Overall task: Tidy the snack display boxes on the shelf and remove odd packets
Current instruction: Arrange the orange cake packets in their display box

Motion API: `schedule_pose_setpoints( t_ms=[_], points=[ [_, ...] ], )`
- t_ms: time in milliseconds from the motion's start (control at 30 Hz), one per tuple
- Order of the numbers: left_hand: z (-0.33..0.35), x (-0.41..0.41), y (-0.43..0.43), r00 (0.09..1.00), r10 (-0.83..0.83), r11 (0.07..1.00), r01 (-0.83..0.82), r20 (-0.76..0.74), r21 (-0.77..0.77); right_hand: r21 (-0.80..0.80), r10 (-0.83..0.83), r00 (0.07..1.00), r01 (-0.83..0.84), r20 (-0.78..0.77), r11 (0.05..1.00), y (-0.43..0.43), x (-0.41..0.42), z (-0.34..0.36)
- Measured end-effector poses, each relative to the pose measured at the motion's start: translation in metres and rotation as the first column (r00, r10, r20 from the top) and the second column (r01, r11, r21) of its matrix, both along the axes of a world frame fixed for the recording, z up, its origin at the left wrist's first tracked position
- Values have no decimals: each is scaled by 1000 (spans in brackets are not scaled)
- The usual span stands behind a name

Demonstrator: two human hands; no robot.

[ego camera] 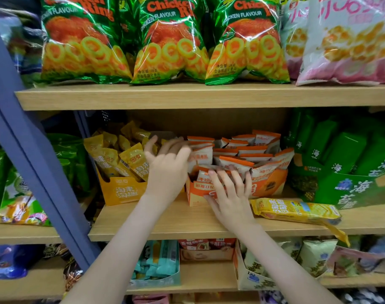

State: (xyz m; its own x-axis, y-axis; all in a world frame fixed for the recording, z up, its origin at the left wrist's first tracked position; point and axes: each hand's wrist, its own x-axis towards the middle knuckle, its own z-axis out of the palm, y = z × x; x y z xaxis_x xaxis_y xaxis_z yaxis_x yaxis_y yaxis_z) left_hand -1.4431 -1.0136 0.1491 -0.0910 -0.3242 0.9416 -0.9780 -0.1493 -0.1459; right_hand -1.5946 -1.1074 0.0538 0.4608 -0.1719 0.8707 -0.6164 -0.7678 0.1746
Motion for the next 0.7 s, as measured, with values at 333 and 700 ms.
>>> schedule_pose_setpoints(
  t_ms=[333, 700],
  points=[
    [3, -1, 77, 798, -522, 792, 322, -301, -518, 92, 32, 992, -21, -124, 996, 24, 1, 18],
    [-106, -36, 141, 395, -165, 792, 599, -904, 118, 911, 648, 749, -352, 136, 216, 116, -7, 10]
  ],
)
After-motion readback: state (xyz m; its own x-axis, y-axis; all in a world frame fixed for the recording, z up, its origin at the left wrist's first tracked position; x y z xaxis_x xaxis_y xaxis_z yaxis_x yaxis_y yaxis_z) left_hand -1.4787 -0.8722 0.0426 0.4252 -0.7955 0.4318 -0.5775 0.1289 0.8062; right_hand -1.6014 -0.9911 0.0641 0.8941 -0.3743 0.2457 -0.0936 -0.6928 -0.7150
